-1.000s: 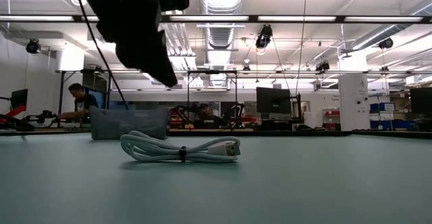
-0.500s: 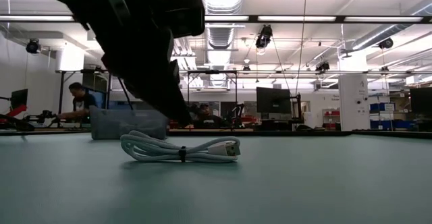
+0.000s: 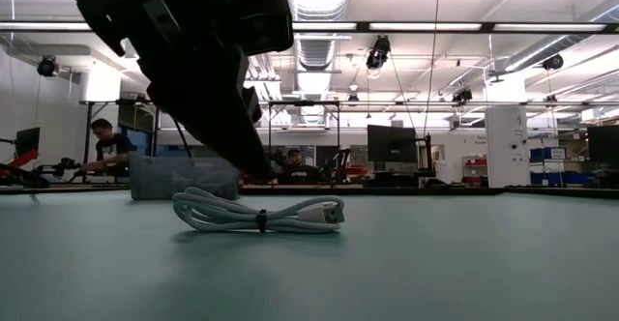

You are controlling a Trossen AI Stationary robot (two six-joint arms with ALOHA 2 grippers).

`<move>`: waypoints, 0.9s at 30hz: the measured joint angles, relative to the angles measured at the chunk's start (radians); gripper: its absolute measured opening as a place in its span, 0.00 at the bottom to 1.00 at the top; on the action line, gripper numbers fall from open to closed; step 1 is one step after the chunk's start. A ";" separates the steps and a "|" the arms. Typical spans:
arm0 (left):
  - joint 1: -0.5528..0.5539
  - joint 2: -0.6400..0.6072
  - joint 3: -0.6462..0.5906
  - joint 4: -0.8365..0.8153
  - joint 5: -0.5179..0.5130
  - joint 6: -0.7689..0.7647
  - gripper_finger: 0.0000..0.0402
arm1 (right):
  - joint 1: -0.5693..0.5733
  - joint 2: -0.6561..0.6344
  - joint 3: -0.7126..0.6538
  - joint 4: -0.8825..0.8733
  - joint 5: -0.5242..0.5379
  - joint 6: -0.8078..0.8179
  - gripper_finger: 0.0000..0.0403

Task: Pick and place USB-C Cables
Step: Put the white charger cable into the black bin

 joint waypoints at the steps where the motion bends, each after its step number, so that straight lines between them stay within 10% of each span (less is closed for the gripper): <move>1: -0.001 0.002 0.000 0.001 0.000 0.004 0.15 | 0.000 0.000 0.000 0.000 0.000 0.000 0.41; 14: -0.010 0.012 -0.009 0.005 -0.042 0.073 0.51 | 0.000 0.000 0.000 0.000 0.000 0.000 0.41; 27: -0.012 0.041 -0.021 0.009 -0.083 0.079 0.53 | 0.000 0.000 0.000 -0.001 0.000 0.000 0.41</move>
